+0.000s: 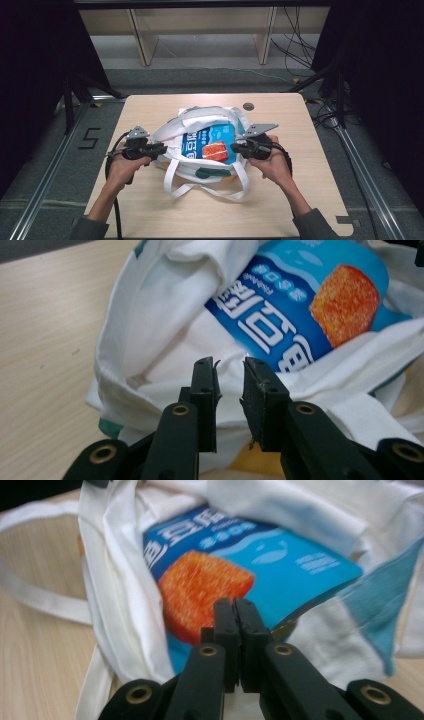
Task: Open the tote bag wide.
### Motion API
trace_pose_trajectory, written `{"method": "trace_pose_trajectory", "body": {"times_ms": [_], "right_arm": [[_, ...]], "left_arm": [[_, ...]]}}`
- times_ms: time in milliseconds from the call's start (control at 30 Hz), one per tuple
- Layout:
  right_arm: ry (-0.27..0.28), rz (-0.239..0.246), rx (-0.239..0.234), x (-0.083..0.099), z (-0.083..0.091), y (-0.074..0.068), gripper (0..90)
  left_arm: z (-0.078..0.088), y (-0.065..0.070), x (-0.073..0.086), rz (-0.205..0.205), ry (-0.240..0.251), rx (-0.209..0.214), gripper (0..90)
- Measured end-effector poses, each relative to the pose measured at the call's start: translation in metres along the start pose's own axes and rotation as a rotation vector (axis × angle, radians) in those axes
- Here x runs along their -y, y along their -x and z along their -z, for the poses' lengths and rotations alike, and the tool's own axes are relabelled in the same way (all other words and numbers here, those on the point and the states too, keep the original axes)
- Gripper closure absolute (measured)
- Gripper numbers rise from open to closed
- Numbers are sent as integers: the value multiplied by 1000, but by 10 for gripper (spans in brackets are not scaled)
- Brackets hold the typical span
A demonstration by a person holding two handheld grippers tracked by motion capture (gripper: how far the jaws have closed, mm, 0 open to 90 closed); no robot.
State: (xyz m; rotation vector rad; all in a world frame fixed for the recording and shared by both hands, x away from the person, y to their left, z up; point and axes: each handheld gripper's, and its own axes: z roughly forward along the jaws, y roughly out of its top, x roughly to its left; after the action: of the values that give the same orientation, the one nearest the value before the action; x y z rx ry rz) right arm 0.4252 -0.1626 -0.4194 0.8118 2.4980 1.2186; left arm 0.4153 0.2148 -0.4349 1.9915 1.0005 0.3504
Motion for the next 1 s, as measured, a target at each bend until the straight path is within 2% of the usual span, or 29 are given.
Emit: {"method": "trace_pose_trajectory", "body": {"times_ms": [33,67,100,133,167,200,267,300,333,400,433,467,500,567,667,700,767,800,900,1000], "right_arm": [[-46,10,-6,5,-5,-2,900],[-46,10,-6,5,-5,-2,900],[-87,10,13,13,-10,-4,900],[-87,10,13,13,-10,-4,900],[-112,33,33,23,-16,-5,900],[-112,33,33,23,-16,-5,900],[-140,23,30,28,-17,-7,900],[-123,10,33,29,-16,-7,900],[-123,10,33,29,-16,-7,900],[-111,28,44,28,-16,-7,900],[-117,22,41,28,-15,-8,900],[-100,18,38,28,-16,-7,900],[-97,3,24,27,-13,-6,900],[-66,-1,7,25,-9,-4,900],[-34,-8,10,23,-6,-5,896],[-30,-8,12,21,-4,-5,890],[7,-13,28,18,4,-5,878],[7,-13,28,18,4,-5,870],[51,-44,39,15,15,-3,832],[57,-34,31,15,20,0,817]], "left_arm": [[-1,0,6,-29,-43,7,763],[-1,0,6,-29,-43,7,772],[-3,1,11,-28,-47,14,785],[-3,1,11,-28,-47,14,791],[-5,1,15,-39,-68,25,805],[-7,1,17,-48,-79,32,805],[-10,0,21,-11,-61,35,824],[-8,1,20,-30,-67,27,822],[-8,1,20,-30,-67,27,821],[-8,4,19,-57,-78,13,820],[-8,4,19,-46,-58,5,815],[-6,4,19,-26,-49,14,807],[-6,4,19,-26,-49,14,795],[0,5,15,21,12,27,774],[6,5,13,18,36,14,737],[9,5,11,32,64,23,737],[14,5,9,42,86,19,708],[15,5,9,53,94,23,708],[22,7,10,59,104,33,668],[26,8,10,66,109,31,642]]}}
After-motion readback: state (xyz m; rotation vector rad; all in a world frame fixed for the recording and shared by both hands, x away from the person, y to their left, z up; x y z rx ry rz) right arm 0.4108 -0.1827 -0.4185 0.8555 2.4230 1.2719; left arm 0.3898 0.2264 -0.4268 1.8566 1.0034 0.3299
